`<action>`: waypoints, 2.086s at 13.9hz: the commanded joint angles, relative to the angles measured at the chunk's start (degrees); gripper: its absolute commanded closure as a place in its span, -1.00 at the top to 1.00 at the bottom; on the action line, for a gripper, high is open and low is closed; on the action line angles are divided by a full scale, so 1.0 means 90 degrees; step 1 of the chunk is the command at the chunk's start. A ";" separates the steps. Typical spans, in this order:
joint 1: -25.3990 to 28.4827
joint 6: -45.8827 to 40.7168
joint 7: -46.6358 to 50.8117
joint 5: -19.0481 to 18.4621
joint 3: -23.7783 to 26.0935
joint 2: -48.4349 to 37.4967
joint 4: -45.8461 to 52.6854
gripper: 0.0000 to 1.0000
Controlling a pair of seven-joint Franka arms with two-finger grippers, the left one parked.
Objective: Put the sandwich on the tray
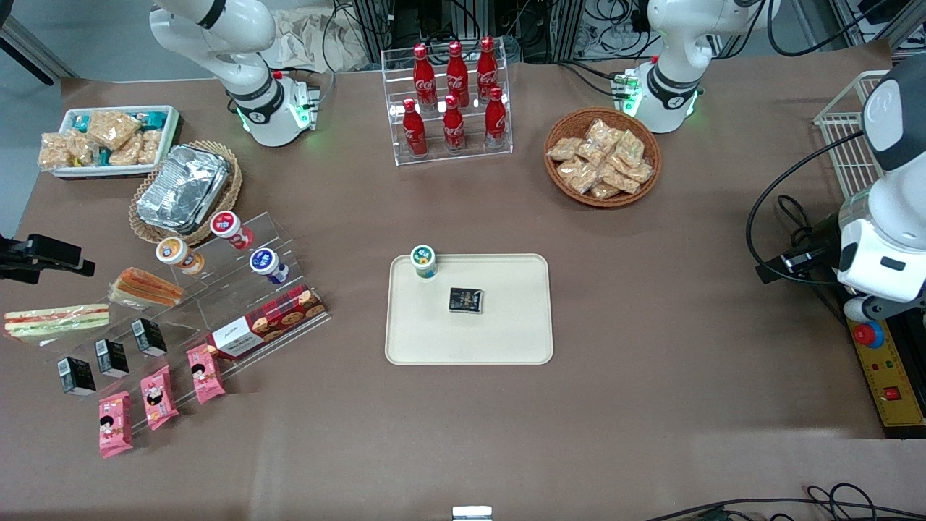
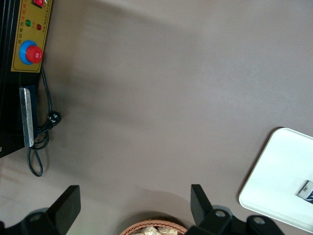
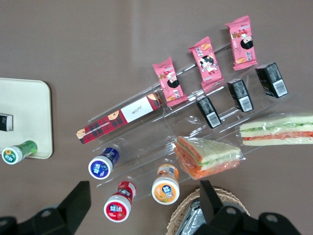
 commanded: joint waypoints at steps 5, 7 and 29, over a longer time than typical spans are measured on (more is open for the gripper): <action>-0.0047 -0.0083 0.0023 -0.0518 -0.0022 -0.0068 0.0011 0.98; -0.0057 -0.0083 0.0033 -0.0509 -0.0032 -0.0097 -0.0019 0.98; -0.1247 0.1157 0.2531 -0.0002 -0.0657 0.1043 -0.0077 0.97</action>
